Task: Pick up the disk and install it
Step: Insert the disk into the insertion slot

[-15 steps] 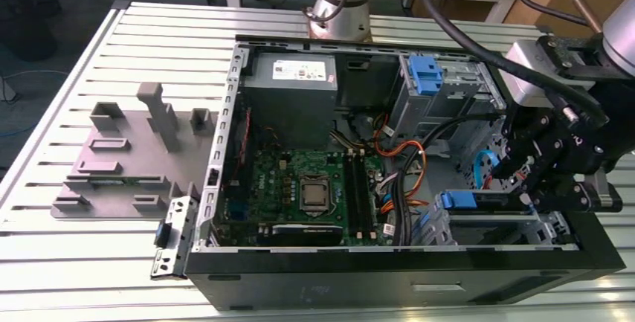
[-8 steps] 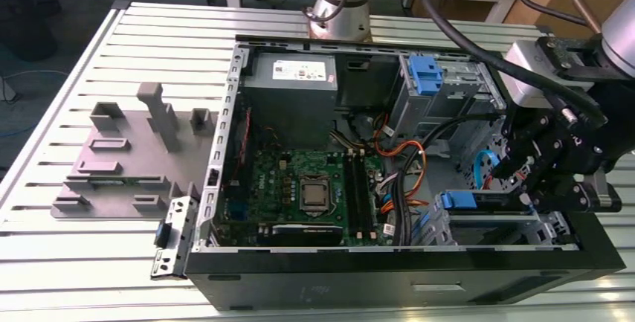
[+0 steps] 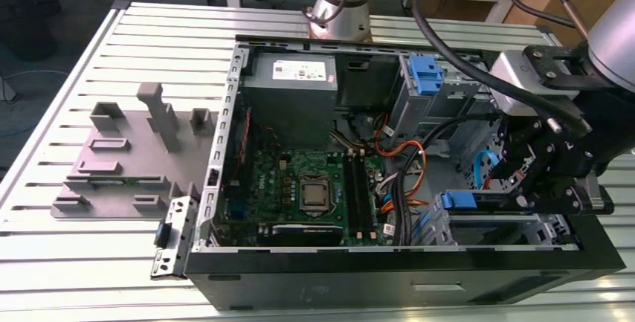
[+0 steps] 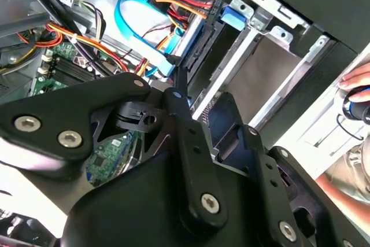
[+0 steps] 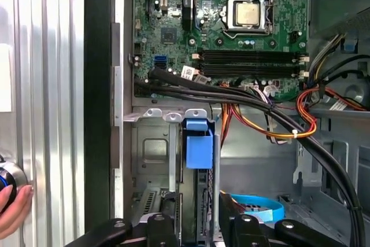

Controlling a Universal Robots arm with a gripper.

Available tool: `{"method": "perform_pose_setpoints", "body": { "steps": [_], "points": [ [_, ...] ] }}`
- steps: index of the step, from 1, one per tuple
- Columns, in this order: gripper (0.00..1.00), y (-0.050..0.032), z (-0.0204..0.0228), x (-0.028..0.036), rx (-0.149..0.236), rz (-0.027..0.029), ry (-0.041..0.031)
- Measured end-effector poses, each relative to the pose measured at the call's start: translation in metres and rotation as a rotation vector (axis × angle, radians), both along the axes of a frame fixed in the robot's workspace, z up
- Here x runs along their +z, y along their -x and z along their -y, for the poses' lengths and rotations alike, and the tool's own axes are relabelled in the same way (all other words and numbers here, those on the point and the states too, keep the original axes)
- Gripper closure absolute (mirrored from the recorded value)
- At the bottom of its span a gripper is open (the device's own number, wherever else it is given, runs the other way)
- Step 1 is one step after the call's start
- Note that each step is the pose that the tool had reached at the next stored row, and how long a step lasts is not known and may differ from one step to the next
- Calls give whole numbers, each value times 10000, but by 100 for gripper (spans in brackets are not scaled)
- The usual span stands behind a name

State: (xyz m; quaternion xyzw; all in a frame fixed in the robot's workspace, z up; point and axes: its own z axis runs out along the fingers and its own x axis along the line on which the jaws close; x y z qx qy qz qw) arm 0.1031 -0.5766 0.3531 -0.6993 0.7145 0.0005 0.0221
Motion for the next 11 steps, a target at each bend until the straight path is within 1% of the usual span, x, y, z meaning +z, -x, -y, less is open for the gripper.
{"method": "perform_pose_setpoints", "body": {
  "steps": [1, 2, 5, 9, 10, 11],
  "points": [
    [58, 20, -11, -9, 0, 29, 1],
    [58, 32, -22, -18, -1, 45, -1],
    [58, 36, -47, -30, 2, 49, 3],
    [58, 37, -47, -30, 0, 50, 5],
    [58, 37, -47, -29, 0, 46, 6],
    [58, 37, -47, -32, 0, -13, 7]
  ]
}}
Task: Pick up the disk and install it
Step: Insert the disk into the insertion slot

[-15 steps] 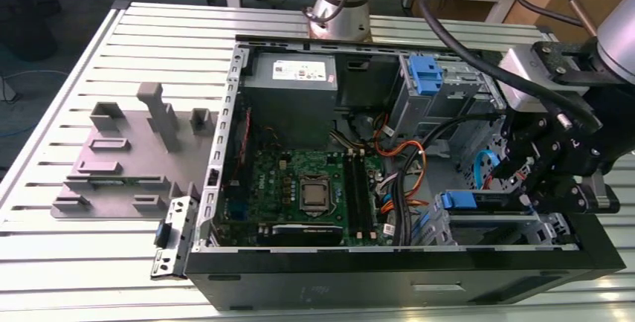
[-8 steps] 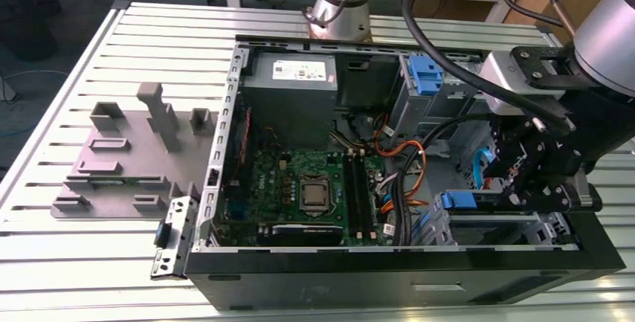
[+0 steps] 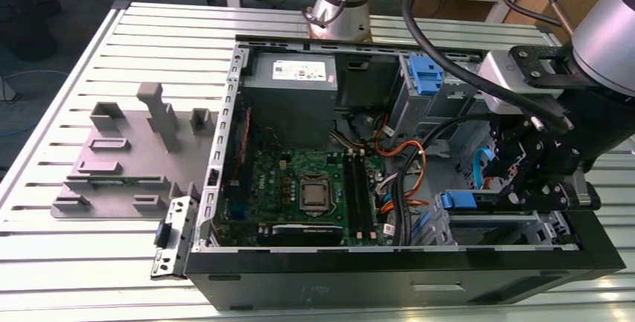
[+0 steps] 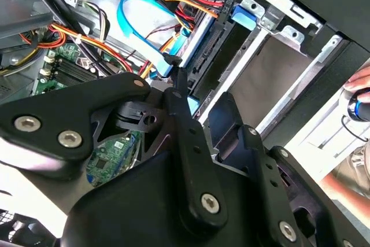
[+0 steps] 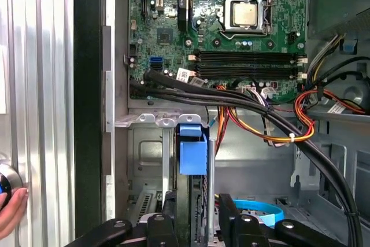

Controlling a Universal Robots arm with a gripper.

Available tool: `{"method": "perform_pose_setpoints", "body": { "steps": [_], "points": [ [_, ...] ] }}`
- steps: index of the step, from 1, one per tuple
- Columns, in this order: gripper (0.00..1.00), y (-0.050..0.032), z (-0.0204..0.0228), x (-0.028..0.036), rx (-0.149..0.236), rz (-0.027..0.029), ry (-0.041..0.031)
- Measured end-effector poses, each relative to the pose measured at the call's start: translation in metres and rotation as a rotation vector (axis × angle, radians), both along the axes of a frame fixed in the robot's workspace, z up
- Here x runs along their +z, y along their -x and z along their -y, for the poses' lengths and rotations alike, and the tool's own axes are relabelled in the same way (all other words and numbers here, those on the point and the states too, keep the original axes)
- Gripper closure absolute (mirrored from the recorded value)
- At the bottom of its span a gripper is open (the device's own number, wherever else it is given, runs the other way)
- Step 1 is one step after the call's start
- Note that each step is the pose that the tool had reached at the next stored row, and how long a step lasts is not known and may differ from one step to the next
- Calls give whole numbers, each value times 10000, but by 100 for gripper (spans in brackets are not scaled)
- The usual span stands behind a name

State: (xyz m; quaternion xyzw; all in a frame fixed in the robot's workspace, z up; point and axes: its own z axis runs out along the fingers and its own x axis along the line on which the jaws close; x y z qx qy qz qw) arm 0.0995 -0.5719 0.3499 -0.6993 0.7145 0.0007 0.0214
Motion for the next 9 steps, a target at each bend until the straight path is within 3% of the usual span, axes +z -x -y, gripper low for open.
{"method": "perform_pose_setpoints", "body": {
  "steps": [1, 9],
  "points": [
    [58, 0, 0, -1, -1, -72, 0],
    [58, -2, -18, -6, 0, -90, -2]
  ]
}}
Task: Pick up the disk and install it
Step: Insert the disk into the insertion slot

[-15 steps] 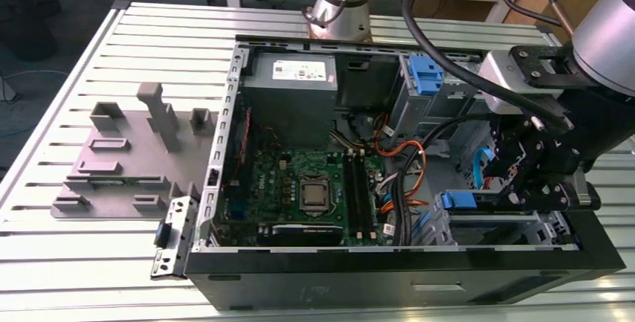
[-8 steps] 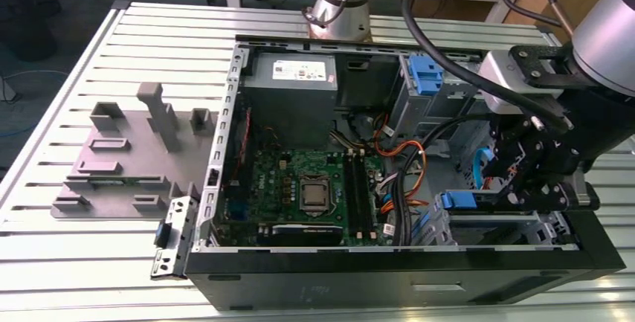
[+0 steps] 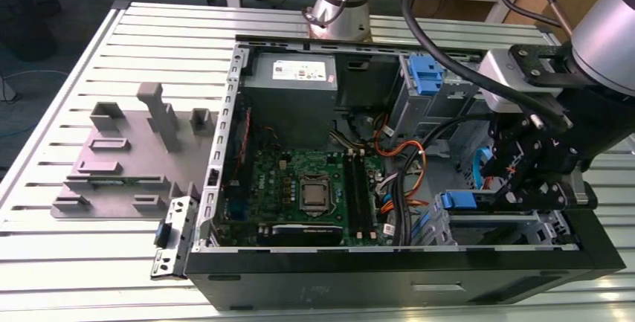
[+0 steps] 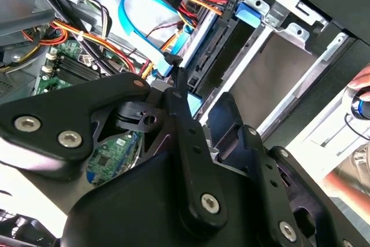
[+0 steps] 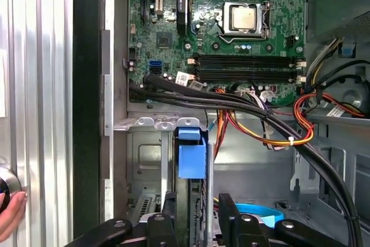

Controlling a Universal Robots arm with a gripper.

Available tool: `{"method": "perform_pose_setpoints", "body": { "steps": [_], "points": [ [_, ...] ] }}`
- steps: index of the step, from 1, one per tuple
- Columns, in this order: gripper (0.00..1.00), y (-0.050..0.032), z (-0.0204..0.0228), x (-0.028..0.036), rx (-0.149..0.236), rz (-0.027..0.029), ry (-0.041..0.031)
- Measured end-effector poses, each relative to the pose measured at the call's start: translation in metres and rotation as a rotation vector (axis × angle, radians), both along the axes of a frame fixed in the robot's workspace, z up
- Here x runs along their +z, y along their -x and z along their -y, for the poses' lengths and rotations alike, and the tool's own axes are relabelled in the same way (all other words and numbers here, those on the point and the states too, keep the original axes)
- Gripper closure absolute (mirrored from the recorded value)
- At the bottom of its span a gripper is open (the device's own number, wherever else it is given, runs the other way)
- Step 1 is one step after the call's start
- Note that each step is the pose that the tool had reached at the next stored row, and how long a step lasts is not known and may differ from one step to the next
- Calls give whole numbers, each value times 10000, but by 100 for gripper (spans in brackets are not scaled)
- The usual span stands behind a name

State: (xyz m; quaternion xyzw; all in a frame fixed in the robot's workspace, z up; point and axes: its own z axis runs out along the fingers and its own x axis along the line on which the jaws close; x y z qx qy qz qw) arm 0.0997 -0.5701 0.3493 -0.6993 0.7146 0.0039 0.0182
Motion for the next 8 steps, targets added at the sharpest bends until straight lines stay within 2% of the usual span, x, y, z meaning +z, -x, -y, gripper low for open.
{"method": "perform_pose_setpoints", "body": {
  "steps": [3, 8],
  "points": [
    [58, -2, -17, -3, 0, 0, -1],
    [58, -2, -18, -14, -3, 0, -1]
  ]
}}
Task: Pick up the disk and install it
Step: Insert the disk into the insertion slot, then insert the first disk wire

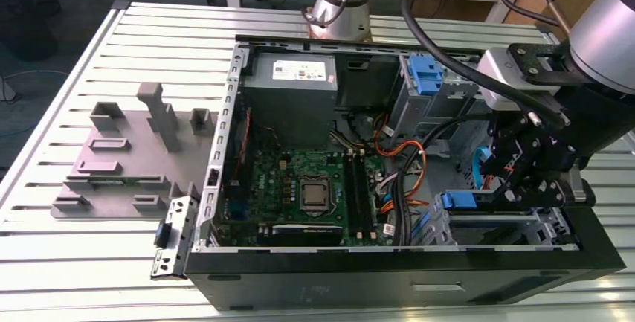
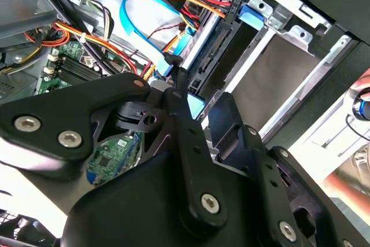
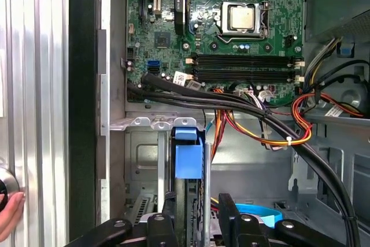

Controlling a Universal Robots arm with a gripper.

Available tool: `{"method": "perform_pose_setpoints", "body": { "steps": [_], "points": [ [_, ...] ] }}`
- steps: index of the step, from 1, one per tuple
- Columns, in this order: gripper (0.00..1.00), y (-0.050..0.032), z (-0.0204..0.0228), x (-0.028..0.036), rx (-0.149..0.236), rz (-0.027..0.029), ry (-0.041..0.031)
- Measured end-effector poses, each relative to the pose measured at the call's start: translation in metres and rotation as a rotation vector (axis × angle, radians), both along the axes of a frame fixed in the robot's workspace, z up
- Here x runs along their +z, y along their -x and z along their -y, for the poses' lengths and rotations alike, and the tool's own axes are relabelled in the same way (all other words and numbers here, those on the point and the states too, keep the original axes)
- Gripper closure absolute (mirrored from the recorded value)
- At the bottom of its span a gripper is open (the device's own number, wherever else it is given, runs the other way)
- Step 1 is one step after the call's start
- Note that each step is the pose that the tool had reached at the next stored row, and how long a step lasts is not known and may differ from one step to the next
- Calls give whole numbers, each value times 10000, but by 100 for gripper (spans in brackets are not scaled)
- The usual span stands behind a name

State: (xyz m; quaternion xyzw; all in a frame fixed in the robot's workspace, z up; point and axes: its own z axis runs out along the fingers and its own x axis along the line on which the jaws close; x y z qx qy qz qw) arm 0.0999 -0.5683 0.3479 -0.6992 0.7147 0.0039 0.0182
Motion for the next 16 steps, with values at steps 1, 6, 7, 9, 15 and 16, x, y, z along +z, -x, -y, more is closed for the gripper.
{"method": "perform_pose_setpoints", "body": {
  "steps": [1, 6, 7, 9, 15, 16],
  "points": [
    [58, 0, 0, -2, -1, 0, 2],
    [58, 0, 0, -53, -6, 0, 1],
    [58, 0, 0, -53, -6, 0, 2],
    [58, 0, 0, -54, -6, 0, 1],
    [58, 0, 0, -56, -6, 0, 1],
    [58, 0, 0, -56, -6, 0, 1]
  ]
}}
